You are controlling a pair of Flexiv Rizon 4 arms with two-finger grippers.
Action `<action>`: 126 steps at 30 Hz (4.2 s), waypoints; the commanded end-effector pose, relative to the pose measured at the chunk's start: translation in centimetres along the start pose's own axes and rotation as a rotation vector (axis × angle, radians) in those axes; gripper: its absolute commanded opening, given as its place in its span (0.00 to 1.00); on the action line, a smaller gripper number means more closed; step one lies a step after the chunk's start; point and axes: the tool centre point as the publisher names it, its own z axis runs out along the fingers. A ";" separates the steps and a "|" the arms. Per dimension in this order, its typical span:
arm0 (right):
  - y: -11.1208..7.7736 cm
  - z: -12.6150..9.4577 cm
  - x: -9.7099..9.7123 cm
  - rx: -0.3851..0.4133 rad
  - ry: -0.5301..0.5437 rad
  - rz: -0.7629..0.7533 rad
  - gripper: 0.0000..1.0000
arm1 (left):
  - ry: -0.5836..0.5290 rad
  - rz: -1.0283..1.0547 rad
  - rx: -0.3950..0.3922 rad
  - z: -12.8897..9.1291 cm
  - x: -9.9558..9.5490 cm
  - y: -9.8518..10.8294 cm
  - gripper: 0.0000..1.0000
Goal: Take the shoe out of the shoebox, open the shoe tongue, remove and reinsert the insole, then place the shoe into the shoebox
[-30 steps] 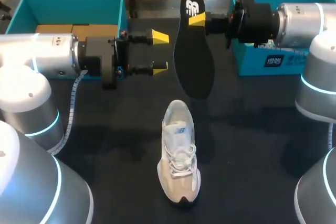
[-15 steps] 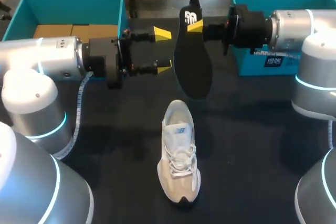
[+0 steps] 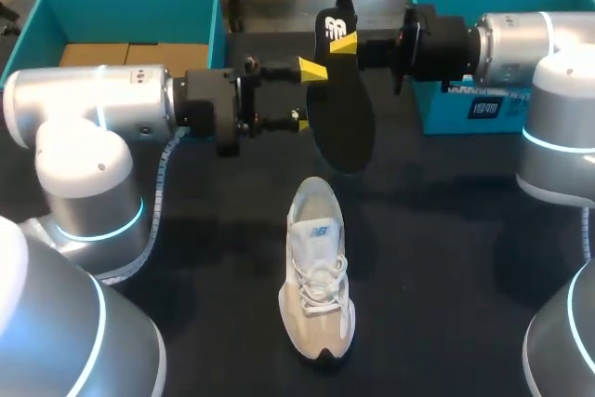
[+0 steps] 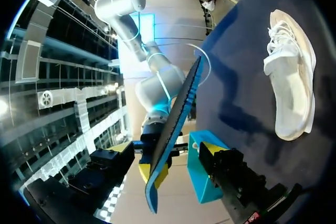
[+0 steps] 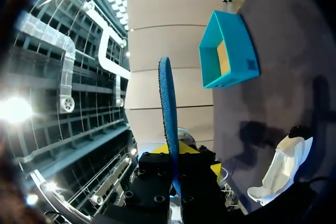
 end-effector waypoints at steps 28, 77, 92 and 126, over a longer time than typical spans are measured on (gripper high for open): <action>0.0 0.1 -0.1 -0.001 0.000 0.000 0.00 | 0.000 0.070 -0.054 1.7 -1.1 -0.7 0.25; -2.9 -3.4 -0.5 -0.073 -0.004 -0.126 1.00 | 0.131 -0.570 -0.126 -4.9 1.6 2.5 0.00; -2.9 -3.4 -0.5 -0.073 -0.004 -0.126 1.00 | 0.214 -1.705 0.352 -7.4 -0.2 3.1 0.00; -2.9 -3.4 -0.5 -0.073 -0.004 -0.126 1.00 | 0.195 -2.027 0.180 -7.4 0.9 -0.3 0.00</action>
